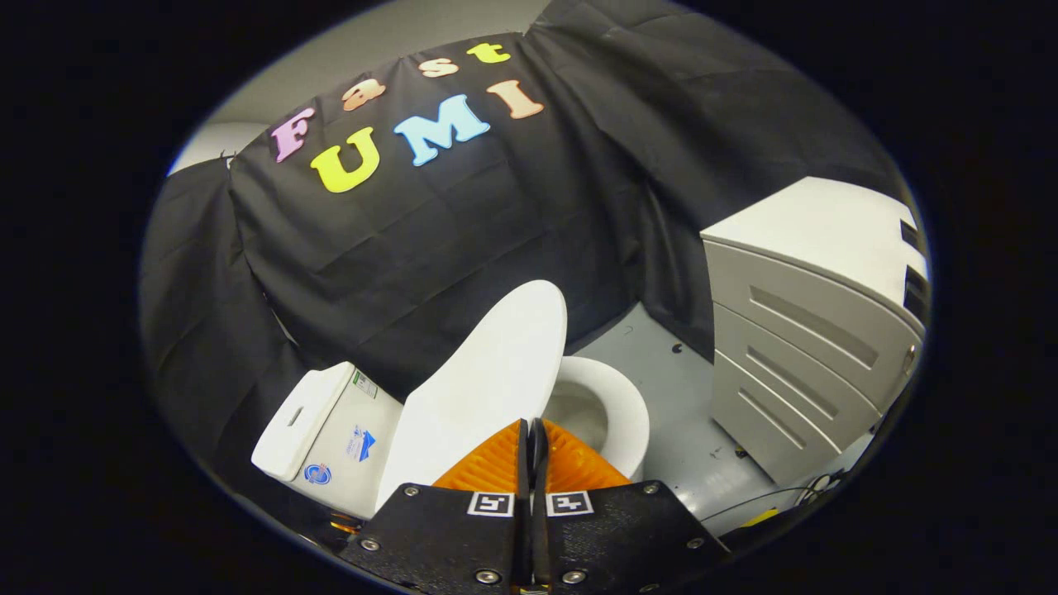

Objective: Open the toilet lid.

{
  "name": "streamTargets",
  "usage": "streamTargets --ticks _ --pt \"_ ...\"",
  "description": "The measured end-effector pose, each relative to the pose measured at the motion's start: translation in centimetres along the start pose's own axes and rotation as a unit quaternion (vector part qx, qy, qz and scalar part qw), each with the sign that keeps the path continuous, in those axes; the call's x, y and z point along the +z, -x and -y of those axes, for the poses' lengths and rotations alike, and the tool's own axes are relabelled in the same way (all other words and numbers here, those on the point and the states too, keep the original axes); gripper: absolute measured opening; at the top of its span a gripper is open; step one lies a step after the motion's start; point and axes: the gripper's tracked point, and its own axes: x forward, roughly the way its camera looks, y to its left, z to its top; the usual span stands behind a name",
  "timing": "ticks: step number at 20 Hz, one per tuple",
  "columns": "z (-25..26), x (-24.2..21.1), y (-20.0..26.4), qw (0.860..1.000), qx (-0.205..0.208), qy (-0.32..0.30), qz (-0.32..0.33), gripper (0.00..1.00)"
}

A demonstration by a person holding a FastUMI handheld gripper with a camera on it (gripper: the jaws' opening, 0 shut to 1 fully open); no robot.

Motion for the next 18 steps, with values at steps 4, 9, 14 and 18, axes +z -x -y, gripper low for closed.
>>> streamTargets --ticks 4,9,14,18 --pt "-3.3 2.2 1.1 0.999 0.006 0.029 0.019 0.00" --pt "-6.6 3.8 2.0 0.996 0.001 0.080 0.035 0.00" --pt "-9.8 5.3 2.7 0.992 -0.003 0.113 0.052 0.00" --pt "-12.8 6.5 3.3 0.985 -0.001 0.158 0.073 0.00"
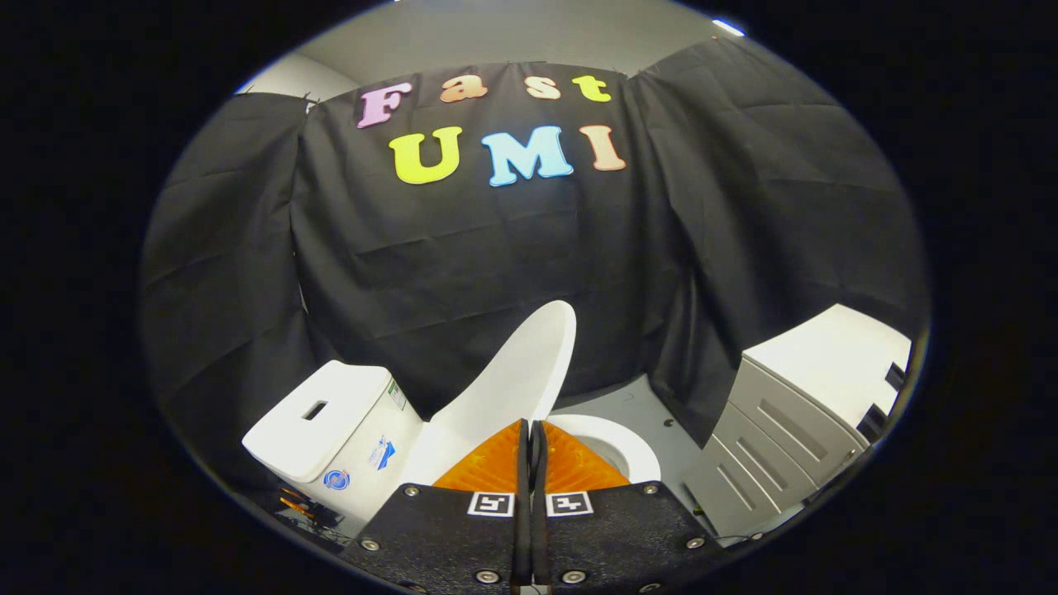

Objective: Open the toilet lid.

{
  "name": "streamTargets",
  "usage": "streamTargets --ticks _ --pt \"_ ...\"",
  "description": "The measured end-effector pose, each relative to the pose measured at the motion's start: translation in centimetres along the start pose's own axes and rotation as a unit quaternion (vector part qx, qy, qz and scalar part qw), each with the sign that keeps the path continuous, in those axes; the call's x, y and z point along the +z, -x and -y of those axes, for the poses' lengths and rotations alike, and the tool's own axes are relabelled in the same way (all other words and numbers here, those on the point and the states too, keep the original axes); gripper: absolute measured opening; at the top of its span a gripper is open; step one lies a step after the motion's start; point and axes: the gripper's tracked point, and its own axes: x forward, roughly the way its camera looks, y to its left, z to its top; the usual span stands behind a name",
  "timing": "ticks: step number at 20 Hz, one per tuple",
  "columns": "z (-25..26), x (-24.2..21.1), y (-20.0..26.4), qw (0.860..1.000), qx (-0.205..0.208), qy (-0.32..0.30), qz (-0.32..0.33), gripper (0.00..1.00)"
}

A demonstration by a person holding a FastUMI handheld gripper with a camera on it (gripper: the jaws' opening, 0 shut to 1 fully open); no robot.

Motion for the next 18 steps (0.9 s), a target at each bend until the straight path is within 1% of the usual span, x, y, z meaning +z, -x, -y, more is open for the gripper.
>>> streamTargets --ticks 2,5,8,9,11,18 --pt "-1.2 0.8 0.3 1.000 0.000 0.006 0.012 0.00" --pt "-3.3 2.2 0.4 0.999 0.015 0.006 0.033 0.00" --pt "-4.6 3.1 0.5 0.999 0.016 0.023 0.044 0.00" --pt "-5.1 3.4 0.5 0.998 0.018 0.020 0.048 0.00" --pt "-6.4 4.0 0.6 0.998 0.029 0.015 0.053 0.00" --pt "-10.7 5.9 0.8 0.995 0.055 0.026 0.080 0.00"
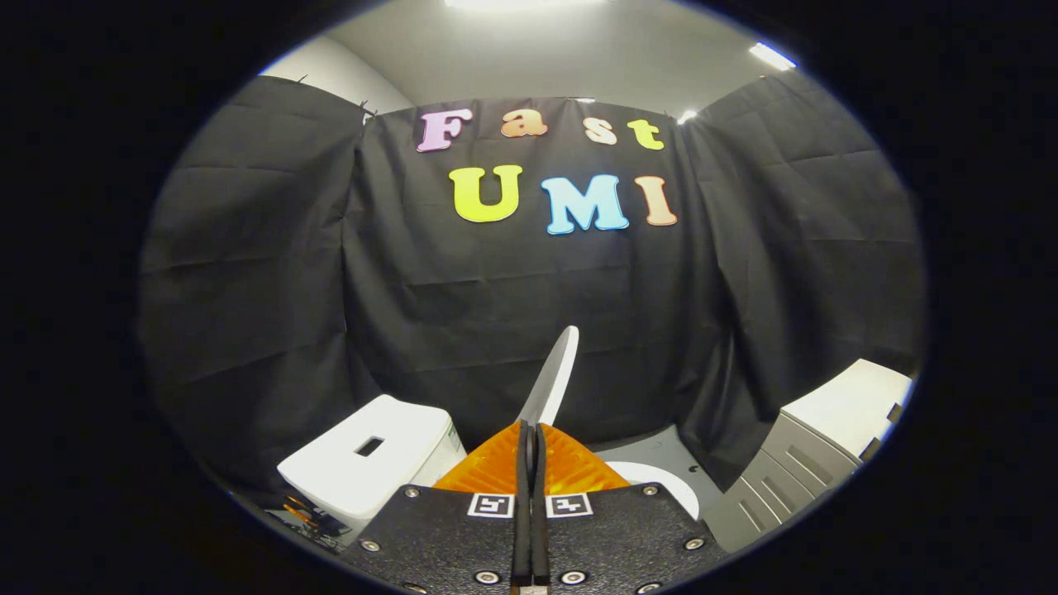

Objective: Open the toilet lid.

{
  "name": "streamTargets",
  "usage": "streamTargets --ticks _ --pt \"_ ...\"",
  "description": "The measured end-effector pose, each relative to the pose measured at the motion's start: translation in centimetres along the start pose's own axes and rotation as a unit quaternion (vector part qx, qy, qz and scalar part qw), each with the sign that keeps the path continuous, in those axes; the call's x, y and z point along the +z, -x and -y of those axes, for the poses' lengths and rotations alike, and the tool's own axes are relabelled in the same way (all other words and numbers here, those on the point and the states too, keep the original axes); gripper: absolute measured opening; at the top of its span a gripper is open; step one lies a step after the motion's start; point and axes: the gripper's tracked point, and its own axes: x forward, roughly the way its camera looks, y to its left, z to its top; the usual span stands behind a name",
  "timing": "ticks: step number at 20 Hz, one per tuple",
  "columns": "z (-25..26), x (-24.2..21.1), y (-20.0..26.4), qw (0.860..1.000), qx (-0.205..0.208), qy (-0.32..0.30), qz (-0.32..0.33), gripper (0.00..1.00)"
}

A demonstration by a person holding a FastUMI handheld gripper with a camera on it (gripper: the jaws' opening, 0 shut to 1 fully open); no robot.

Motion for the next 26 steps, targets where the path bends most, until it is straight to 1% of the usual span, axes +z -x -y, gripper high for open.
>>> streamTargets --ticks 3,6,9,12,15,26 --pt "-1.7 0.5 -0.2 1.000 0.010 -0.003 0.005 0.00" --pt "-3.5 1.4 -0.6 0.999 0.014 0.035 0.009 0.00" --pt "-6.5 1.8 -1.2 0.999 0.035 0.031 0.013 0.00" --pt "-9.0 2.3 -1.3 0.997 0.047 0.053 0.011 0.00" --pt "-11.8 2.5 -1.6 0.995 0.069 0.069 0.019 0.00" --pt "-19.7 1.7 -2.9 0.990 0.130 0.048 0.012 0.00"
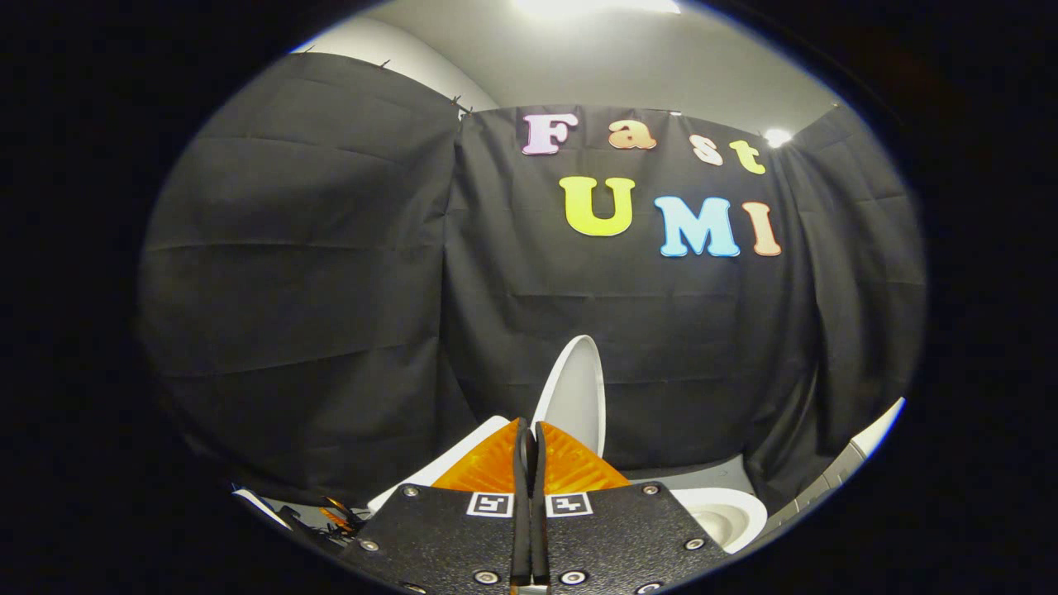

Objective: Open the toilet lid.

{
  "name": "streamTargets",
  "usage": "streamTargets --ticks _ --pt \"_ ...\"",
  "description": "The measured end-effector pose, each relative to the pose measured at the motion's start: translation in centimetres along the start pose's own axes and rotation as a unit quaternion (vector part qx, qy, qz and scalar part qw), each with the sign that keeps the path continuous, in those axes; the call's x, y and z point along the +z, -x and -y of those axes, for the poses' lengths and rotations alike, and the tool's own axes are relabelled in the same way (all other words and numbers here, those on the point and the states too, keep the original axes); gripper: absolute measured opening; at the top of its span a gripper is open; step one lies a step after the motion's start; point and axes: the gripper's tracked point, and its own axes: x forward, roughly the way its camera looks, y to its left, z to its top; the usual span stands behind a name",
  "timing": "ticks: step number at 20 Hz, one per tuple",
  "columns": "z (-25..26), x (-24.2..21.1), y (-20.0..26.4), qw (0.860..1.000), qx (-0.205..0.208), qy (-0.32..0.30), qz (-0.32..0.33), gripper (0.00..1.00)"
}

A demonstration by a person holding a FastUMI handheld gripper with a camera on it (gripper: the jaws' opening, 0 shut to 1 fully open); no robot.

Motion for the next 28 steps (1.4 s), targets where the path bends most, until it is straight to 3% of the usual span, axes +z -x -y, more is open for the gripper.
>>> streamTargets --ticks 10,14,17,20,22,25,28 --pt "-6.0 -1.1 -2.7 0.999 0.038 0.021 -0.024 0.01" --pt "-5.8 -1.1 -2.4 0.998 0.036 0.043 -0.032 0.01" --pt "-4.4 -0.8 -1.6 0.997 0.033 0.054 -0.043 0.09" --pt "-4.8 0.3 -0.6 0.993 0.084 -0.063 -0.046 0.29" --pt "-4.1 1.7 0.7 0.987 0.101 -0.122 -0.027 0.56" --pt "-1.7 5.3 4.0 0.990 0.094 -0.101 0.010 0.96" --pt "2.8 8.0 7.0 0.996 0.074 -0.046 0.036 0.96"
